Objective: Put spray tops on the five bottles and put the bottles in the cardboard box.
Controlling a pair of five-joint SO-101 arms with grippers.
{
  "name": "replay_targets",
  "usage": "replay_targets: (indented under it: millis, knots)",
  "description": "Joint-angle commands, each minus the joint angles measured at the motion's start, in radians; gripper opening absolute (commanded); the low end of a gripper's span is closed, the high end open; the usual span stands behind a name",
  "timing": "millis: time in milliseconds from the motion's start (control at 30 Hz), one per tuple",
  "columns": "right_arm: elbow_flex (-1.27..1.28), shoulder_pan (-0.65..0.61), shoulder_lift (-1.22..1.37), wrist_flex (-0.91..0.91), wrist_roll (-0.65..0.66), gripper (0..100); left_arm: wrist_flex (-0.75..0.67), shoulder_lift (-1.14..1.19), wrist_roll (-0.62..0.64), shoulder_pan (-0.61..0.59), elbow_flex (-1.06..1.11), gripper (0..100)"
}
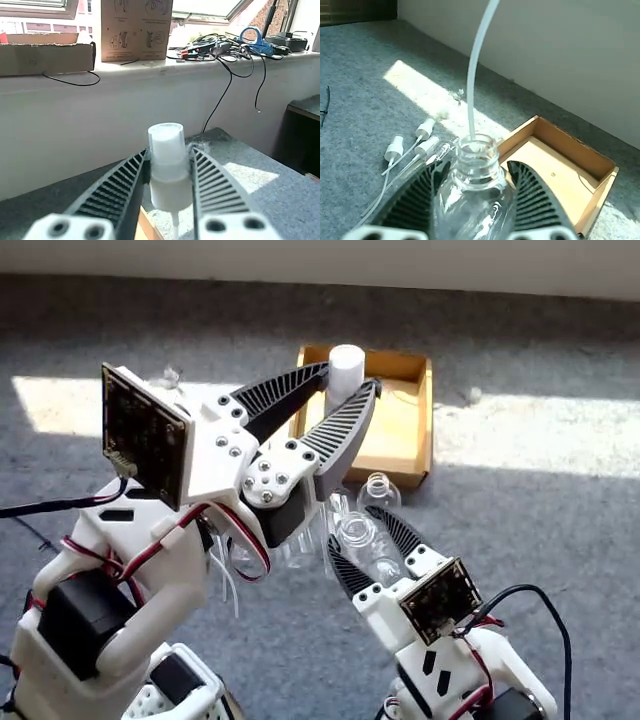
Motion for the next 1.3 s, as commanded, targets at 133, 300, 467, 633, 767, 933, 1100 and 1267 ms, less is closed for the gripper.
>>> replay_targets:
  millis: [133, 300, 467, 633, 767, 933, 1100, 1267]
  knots:
    - [-0.005, 0.01, -0.005, -0.031, 0.002, 0.4, -0.023, -0.012, 0.012, 0.031, 0.068, 4]
    - [-0.004, 0.01, -0.004, -0.048, 0.002, 0.4, -0.034, -0.012, 0.011, 0.091, 0.077, 4]
    - [-0.002, 0.01, -0.004, -0.042, 0.002, 0.4, -0.035, -0.004, 0.005, 0.088, -0.062, 4]
    - [-0.002, 0.01, -0.004, -0.025, 0.005, 0.4, -0.035, -0.002, 0.005, 0.039, -0.131, 4]
    - [-0.004, 0.01, -0.004, -0.024, 0.003, 0.4, -0.021, -0.002, 0.005, 0.03, -0.119, 4]
    - [-0.004, 0.01, -0.004, -0.025, 0.002, 0.4, -0.015, -0.002, 0.005, 0.03, -0.07, 4]
    - [-0.008, 0.01, -0.005, -0.024, 0.002, 0.4, -0.015, -0.002, 0.003, 0.028, -0.013, 4]
    - [-0.01, 0.01, -0.005, -0.024, 0.002, 0.4, -0.015, -0.004, 0.003, 0.013, 0.015, 4]
